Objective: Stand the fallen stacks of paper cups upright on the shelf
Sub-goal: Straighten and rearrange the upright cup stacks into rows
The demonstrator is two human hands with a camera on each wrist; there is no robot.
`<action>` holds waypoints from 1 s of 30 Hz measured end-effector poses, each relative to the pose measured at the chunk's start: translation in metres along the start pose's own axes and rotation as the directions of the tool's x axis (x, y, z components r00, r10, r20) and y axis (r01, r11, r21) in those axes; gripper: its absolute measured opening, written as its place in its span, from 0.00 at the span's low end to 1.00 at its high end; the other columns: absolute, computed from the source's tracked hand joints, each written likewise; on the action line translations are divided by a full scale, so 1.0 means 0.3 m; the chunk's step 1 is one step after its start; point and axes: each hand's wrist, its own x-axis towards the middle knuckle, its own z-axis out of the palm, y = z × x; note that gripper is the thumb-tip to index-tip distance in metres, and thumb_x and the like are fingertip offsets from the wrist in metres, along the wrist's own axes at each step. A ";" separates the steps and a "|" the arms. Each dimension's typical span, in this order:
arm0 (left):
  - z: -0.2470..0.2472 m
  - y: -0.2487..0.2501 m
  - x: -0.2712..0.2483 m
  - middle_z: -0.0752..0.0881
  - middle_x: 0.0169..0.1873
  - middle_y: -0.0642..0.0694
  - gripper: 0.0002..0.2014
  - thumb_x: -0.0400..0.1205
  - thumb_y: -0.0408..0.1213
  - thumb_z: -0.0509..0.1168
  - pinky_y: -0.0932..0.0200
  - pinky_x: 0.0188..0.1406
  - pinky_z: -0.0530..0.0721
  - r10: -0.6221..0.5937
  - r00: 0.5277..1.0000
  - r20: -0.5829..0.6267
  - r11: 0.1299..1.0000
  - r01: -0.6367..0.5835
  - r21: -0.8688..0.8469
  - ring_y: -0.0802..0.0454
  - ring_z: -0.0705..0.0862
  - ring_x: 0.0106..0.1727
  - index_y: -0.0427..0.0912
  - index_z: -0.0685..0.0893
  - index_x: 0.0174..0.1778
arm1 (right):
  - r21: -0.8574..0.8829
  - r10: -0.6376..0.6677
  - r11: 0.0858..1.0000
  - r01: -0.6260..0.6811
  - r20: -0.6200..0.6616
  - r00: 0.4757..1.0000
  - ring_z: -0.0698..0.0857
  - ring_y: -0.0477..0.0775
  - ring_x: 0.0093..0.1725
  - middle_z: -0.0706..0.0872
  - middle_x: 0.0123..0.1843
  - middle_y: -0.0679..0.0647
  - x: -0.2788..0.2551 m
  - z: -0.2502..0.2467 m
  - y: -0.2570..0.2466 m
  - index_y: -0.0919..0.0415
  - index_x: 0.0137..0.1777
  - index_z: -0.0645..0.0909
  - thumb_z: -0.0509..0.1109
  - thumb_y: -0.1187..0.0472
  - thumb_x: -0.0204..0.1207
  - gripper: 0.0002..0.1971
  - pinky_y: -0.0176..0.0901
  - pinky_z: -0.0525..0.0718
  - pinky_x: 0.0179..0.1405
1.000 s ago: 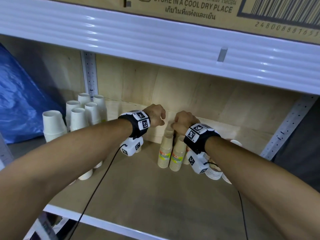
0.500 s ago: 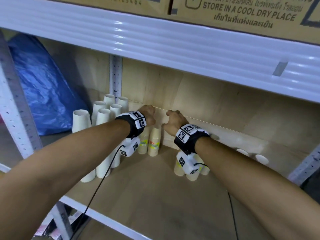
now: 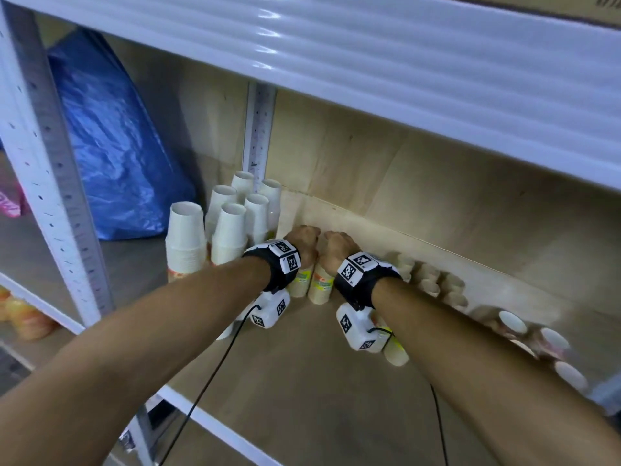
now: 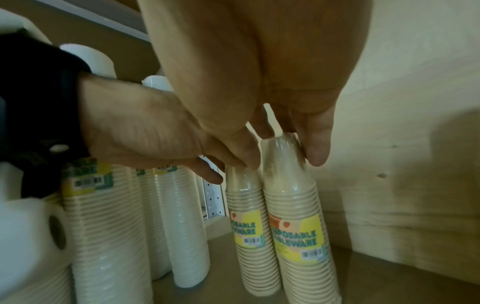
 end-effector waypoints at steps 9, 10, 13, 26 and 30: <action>-0.046 0.014 -0.015 0.86 0.48 0.39 0.09 0.81 0.35 0.64 0.58 0.38 0.76 -0.021 0.999 0.029 0.999 0.022 -0.033 0.42 0.86 0.48 0.43 0.74 0.35 | -0.061 0.006 0.998 -0.006 -0.016 1.000 0.84 0.66 0.57 0.83 0.60 0.63 0.008 -0.005 0.016 0.64 0.56 0.80 0.69 0.64 0.73 0.12 0.50 0.83 0.53; -0.054 0.019 -0.021 0.87 0.48 0.39 0.09 0.81 0.35 0.64 0.58 0.38 0.76 -0.023 0.999 0.026 0.999 0.023 -0.036 0.43 0.86 0.47 0.43 0.75 0.34 | -0.058 0.005 0.998 -0.006 -0.018 1.000 0.84 0.66 0.57 0.82 0.60 0.63 0.005 -0.007 0.020 0.63 0.57 0.79 0.69 0.63 0.73 0.13 0.50 0.83 0.53; -0.077 0.035 -0.046 0.88 0.51 0.39 0.05 0.81 0.32 0.67 0.55 0.45 0.84 -0.032 0.999 0.017 0.998 0.033 -0.045 0.42 0.87 0.54 0.36 0.85 0.49 | -0.053 0.004 0.999 -0.005 -0.012 1.000 0.83 0.65 0.58 0.81 0.62 0.62 -0.025 -0.023 0.022 0.62 0.61 0.79 0.67 0.62 0.73 0.16 0.51 0.84 0.55; -0.182 0.206 -0.191 0.88 0.57 0.39 0.20 0.76 0.34 0.75 0.53 0.52 0.85 0.082 0.975 0.207 0.997 -0.078 -0.026 0.47 0.85 0.52 0.32 0.85 0.63 | -0.007 0.043 0.999 -0.043 0.082 0.996 0.86 0.59 0.57 0.87 0.60 0.57 -0.234 -0.191 0.090 0.63 0.64 0.84 0.74 0.63 0.73 0.18 0.44 0.85 0.52; -0.172 0.282 -0.233 0.88 0.57 0.45 0.21 0.75 0.37 0.77 0.55 0.53 0.86 0.148 0.951 0.270 0.989 -0.144 -0.035 0.48 0.86 0.57 0.38 0.86 0.63 | -0.011 0.084 0.997 -0.083 0.099 0.992 0.88 0.59 0.54 0.88 0.57 0.59 -0.313 -0.236 0.149 0.63 0.61 0.86 0.77 0.61 0.69 0.19 0.51 0.88 0.56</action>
